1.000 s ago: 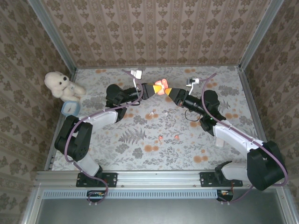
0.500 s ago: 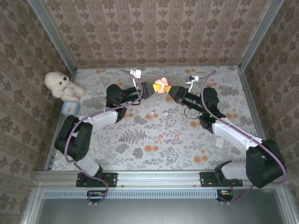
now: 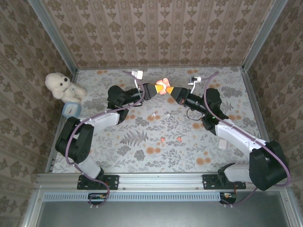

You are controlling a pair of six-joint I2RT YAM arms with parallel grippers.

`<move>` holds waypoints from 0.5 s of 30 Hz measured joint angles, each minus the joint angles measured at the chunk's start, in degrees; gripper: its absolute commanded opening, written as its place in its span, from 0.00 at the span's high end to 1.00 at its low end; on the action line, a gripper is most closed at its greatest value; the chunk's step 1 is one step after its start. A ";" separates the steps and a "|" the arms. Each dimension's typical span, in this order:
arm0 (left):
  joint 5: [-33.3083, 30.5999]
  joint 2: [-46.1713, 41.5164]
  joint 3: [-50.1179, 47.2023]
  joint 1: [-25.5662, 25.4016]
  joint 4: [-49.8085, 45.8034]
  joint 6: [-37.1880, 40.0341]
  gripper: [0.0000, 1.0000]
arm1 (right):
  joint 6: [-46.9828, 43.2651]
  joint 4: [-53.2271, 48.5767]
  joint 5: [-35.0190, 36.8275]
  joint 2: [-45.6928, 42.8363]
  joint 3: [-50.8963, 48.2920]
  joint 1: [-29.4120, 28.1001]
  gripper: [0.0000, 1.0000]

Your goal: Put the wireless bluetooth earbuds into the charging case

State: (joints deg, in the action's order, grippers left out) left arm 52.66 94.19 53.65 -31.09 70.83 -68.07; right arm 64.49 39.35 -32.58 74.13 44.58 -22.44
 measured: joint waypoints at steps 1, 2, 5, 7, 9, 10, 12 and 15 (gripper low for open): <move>-0.02 0.02 -0.04 -0.11 -0.22 0.22 0.49 | -0.04 -0.46 0.02 -0.02 0.20 -0.02 0.92; 0.00 0.07 -0.07 -0.20 -0.39 0.37 0.45 | -0.20 -1.01 0.17 -0.02 0.35 -0.04 0.92; -0.20 0.09 -0.46 -0.39 -0.81 0.76 0.38 | -0.83 -2.71 0.68 -0.13 0.46 -0.07 0.92; -0.44 0.11 -0.76 -0.37 -0.94 0.83 0.35 | -1.44 -4.02 0.87 -0.26 0.48 -0.07 0.93; -0.68 0.11 -0.98 -0.35 -1.07 0.85 0.32 | -1.88 -5.33 1.05 -0.50 0.48 -0.07 0.93; -0.92 0.11 -1.16 -0.33 -1.09 0.87 0.32 | -2.19 -5.90 1.11 -0.61 0.50 -0.07 0.93; -1.33 0.11 -1.49 -0.31 -1.22 1.03 0.30 | -2.86 -6.97 1.29 -0.79 0.59 -0.07 0.93; -1.62 0.09 -2.25 0.13 -1.81 1.66 0.27 | -3.56 -8.79 1.31 -0.81 1.11 -0.07 0.93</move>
State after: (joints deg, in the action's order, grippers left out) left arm 51.05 94.28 51.40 -30.96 69.01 -66.41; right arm 60.93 30.57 -31.27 73.32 45.69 -22.50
